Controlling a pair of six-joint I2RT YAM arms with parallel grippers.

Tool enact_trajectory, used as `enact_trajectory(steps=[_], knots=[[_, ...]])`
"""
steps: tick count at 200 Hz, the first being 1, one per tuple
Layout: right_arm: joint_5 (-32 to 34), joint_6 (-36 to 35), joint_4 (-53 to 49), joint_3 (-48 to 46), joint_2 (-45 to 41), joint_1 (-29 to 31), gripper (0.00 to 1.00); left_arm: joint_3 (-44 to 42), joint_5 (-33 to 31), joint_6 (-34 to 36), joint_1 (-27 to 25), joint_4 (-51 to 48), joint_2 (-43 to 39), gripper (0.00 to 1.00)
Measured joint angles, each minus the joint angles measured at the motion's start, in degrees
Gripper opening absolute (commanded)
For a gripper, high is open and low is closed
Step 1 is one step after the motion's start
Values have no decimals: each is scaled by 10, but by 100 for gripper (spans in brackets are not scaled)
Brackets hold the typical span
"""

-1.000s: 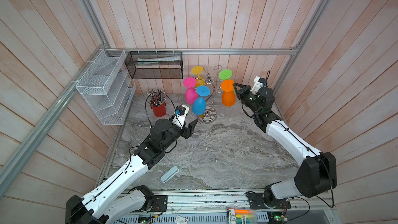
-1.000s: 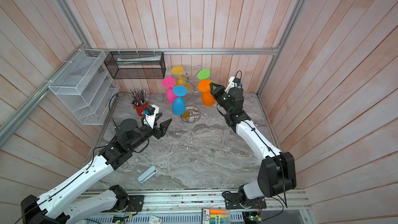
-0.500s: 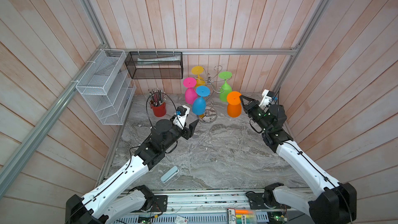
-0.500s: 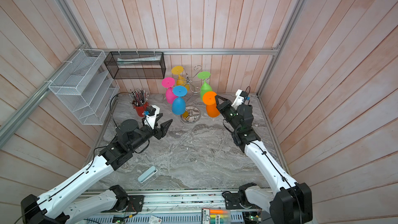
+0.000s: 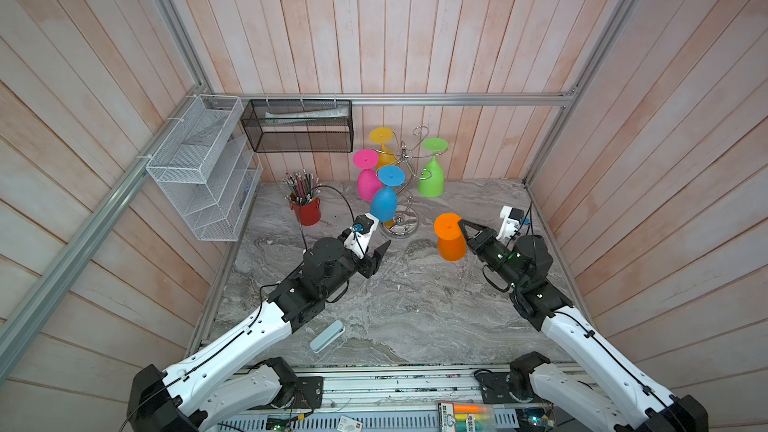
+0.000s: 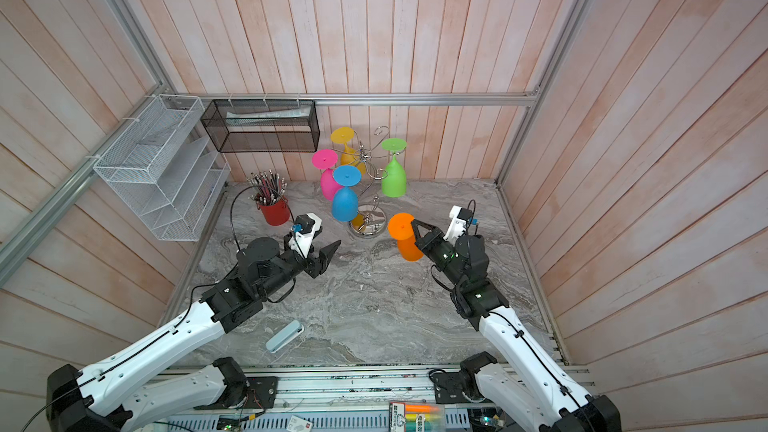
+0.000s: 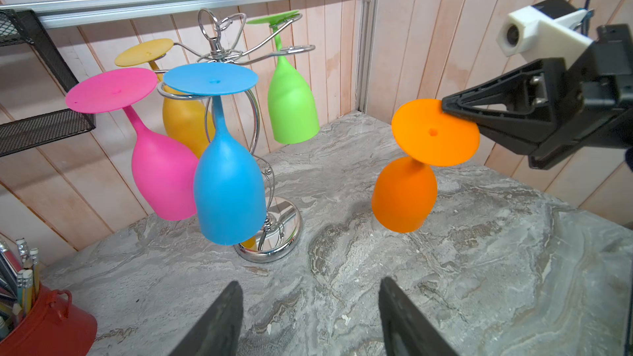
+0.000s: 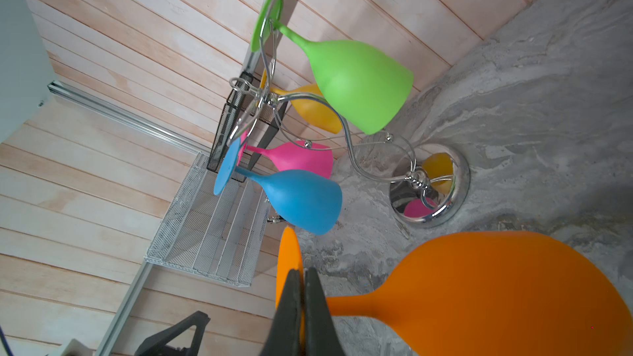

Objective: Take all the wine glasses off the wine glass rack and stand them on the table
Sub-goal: 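Pull the orange glass off the rack hook with the right gripper, away from the rack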

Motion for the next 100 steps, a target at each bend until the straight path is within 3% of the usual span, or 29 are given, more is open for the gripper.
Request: enact_trajectory(steps=[51,100], knots=[[15,-29,-15,-19,-3,38,0,-17,-35,39,-34,12,0,65],[51,-109,-25,-19,-25,66,0,-17,-58,52,-48,17,0,67]])
